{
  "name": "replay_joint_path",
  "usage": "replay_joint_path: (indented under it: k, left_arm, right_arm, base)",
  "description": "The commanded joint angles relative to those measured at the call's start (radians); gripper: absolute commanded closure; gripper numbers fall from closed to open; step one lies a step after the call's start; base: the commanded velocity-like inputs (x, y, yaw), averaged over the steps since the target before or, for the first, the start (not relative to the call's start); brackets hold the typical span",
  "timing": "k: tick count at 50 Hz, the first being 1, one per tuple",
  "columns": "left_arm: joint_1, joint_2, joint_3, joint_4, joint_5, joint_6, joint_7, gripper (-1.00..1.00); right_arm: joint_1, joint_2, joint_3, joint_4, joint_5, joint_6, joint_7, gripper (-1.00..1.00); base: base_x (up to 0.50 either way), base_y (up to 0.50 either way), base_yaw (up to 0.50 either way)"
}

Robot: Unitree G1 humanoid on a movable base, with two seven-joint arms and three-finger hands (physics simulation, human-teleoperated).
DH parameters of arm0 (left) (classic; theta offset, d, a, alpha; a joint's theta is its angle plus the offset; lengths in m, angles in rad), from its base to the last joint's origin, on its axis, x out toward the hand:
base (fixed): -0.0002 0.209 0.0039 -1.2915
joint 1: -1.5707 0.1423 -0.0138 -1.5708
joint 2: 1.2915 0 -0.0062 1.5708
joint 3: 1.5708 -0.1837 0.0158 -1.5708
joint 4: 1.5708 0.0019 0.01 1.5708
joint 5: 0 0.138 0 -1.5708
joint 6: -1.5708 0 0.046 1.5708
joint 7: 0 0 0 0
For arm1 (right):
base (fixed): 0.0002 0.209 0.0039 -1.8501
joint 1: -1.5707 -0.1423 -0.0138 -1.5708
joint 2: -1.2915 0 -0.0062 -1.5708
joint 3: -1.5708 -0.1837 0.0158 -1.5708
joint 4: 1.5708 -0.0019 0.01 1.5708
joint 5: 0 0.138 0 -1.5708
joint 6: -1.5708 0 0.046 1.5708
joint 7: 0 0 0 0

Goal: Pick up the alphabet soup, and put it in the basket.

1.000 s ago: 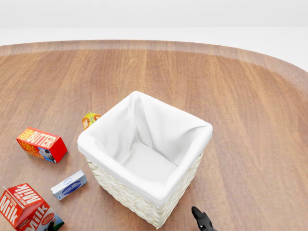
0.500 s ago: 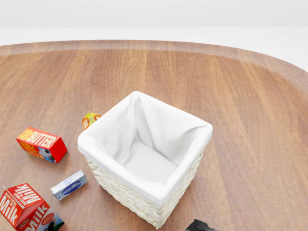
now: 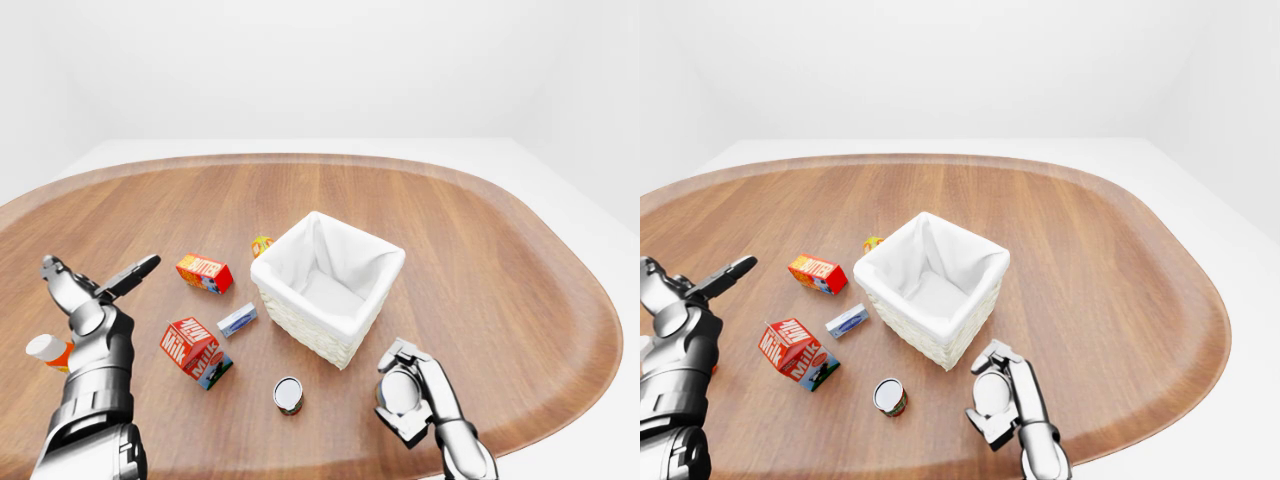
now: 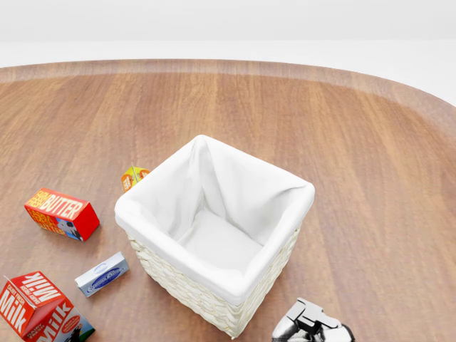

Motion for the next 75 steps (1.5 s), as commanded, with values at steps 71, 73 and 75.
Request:
replay_joint_path:
  k: [71,73,75]
  left_arm:
    - [-0.003,0.000,-0.003,0.009,0.000,0.000,-0.001,-1.00]
    - [-0.001,0.000,-0.002,0.002,0.000,0.000,0.000,-1.00]
    - [-0.001,0.000,-0.001,0.001,0.001,0.000,0.000,-1.00]
  right_arm:
    - [-0.680,-0.180,-0.020,-0.762,-0.326,0.000,0.472,1.00]
    - [-0.731,-0.173,-0.040,-0.729,-0.294,0.000,0.474,1.00]
    - [-0.769,-0.172,-0.049,-0.696,-0.279,0.000,0.477,1.00]
  base:
    - [0.00,0.00,0.00]
    - [0.00,0.00,0.00]
    - [0.00,0.00,0.00]
